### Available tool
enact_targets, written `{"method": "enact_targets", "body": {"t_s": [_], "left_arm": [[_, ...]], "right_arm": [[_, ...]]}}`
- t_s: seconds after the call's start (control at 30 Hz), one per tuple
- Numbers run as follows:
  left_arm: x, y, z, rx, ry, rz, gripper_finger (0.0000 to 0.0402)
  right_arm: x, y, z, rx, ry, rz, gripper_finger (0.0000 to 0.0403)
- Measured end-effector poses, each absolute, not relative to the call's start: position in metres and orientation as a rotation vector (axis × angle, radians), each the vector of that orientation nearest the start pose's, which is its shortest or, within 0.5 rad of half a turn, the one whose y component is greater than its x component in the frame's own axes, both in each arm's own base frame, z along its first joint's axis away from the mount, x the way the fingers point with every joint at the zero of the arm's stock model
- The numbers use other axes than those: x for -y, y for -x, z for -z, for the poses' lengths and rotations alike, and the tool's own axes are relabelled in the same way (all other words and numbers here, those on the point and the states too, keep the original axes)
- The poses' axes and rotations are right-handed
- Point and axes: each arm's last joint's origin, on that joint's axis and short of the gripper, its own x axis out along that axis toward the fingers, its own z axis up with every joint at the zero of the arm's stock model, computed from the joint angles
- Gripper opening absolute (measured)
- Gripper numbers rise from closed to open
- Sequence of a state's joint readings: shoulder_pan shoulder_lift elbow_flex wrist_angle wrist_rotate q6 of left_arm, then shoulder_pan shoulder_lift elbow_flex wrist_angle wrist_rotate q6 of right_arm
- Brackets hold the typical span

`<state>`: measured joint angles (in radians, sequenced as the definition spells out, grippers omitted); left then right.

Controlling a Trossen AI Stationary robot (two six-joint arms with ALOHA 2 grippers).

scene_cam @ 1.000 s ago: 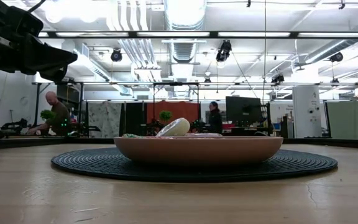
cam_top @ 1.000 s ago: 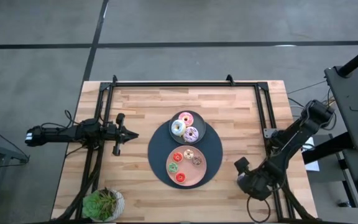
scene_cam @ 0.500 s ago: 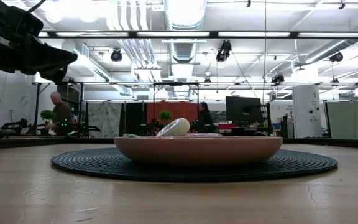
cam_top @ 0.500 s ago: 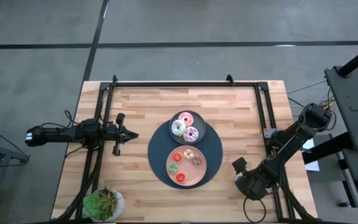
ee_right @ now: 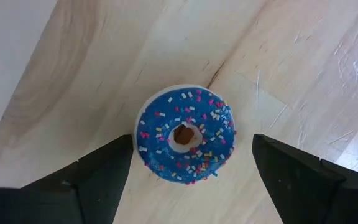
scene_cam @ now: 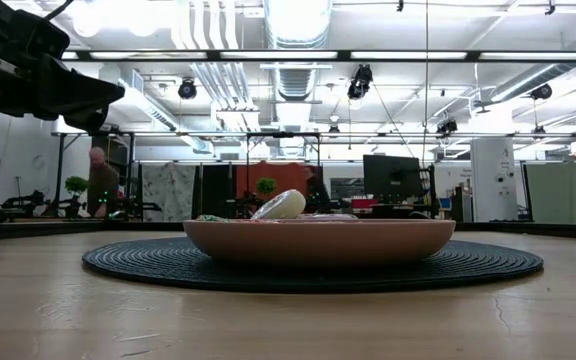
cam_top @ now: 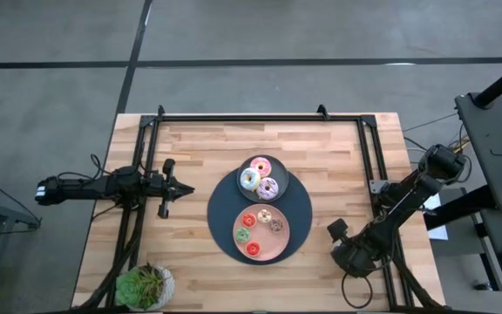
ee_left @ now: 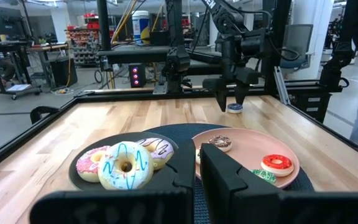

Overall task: Pick & Place donuts
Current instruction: Put the small purple doughnut into the pink plate

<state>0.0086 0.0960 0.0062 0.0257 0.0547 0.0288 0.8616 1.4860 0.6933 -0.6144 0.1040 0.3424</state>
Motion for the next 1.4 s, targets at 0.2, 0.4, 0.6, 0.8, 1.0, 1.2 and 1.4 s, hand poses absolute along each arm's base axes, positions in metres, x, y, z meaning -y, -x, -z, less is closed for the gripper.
{"method": "enact_targets", "body": {"t_s": [0.2, 0.4, 0.6, 0.8, 1.0, 1.2, 1.4], "left_arm": [[0.0007, -0.1031, -0.1604, -0.064, -0.027, 0.047, 0.0], [0.0007, -0.1031, -0.1604, -0.064, -0.027, 0.047, 0.0], [0.0007, -0.1031, -0.1603, -0.064, -0.027, 0.047, 0.0], [0.0007, -0.1031, -0.1604, -0.064, -0.027, 0.047, 0.0], [0.0007, -0.1031, -0.1603, -0.064, -0.027, 0.047, 0.0], [0.0007, -0.1031, -0.1603, -0.064, -0.027, 0.047, 0.0], [0.0007, -0.1031, -0.1603, -0.064, -0.027, 0.047, 0.0]], "right_arm": [[-0.1715, -0.1509, -0.1388, -1.339, 0.381, -0.406, 0.0325], [-0.1741, -0.1514, -0.1384, -1.344, 0.344, -0.45, 0.0324], [-0.1738, -0.1507, -0.1376, -1.351, 0.342, -0.46, 0.0324], [-0.1738, -0.1506, -0.1375, -1.35, 0.345, -0.461, 0.0309], [-0.1739, -0.1508, -0.1375, -1.347, 0.345, -0.461, 0.0264], [-0.174, -0.1509, -0.1375, -1.345, 0.345, -0.461, 0.0236], [-0.1741, -0.1511, -0.1375, -1.342, 0.343, -0.459, 0.0226]]}}
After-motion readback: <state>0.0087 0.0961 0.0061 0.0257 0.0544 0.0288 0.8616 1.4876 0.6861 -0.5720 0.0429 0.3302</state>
